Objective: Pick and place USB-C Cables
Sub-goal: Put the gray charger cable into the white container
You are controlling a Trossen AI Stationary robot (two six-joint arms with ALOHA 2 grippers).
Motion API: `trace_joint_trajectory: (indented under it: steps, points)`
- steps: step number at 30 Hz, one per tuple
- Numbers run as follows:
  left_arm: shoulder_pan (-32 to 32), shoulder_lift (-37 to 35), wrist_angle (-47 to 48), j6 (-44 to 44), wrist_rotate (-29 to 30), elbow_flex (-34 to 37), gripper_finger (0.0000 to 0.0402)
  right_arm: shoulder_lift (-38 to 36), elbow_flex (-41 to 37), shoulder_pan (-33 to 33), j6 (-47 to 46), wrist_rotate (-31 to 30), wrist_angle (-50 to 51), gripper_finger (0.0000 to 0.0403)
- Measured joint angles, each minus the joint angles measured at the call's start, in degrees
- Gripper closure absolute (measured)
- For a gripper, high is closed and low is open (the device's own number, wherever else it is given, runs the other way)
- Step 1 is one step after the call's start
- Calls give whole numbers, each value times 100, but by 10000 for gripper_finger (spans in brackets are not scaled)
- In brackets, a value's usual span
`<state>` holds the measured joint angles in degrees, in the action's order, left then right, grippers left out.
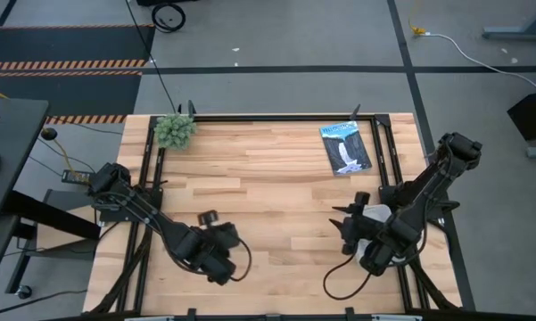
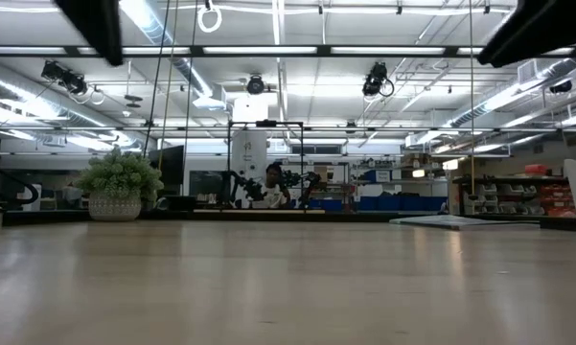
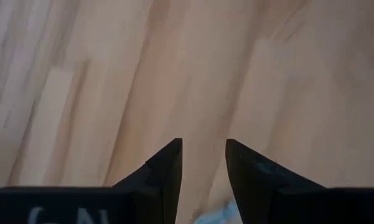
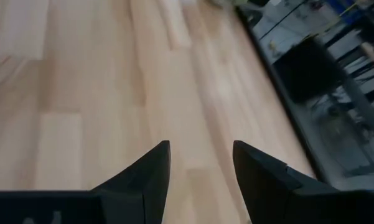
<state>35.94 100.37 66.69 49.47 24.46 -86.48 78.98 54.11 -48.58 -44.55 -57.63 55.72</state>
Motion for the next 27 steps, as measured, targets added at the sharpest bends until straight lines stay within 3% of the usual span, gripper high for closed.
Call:
trace_joint_trajectory:
  steps: [6,12,18,27]
  points:
    - [26,167,569,83,-670,228,271,32,0,-3,179,-483,-580,222]
    - [37,173,221,-261,-1835,753,271,142,-4,-171,518,-311,-931,222]
    - [166,171,-493,-1555,-1985,1253,271,155,-149,-315,429,-231,-1149,222]
    - [151,173,-1692,-2577,-2069,1914,271,157,-557,-354,365,156,-1842,222]
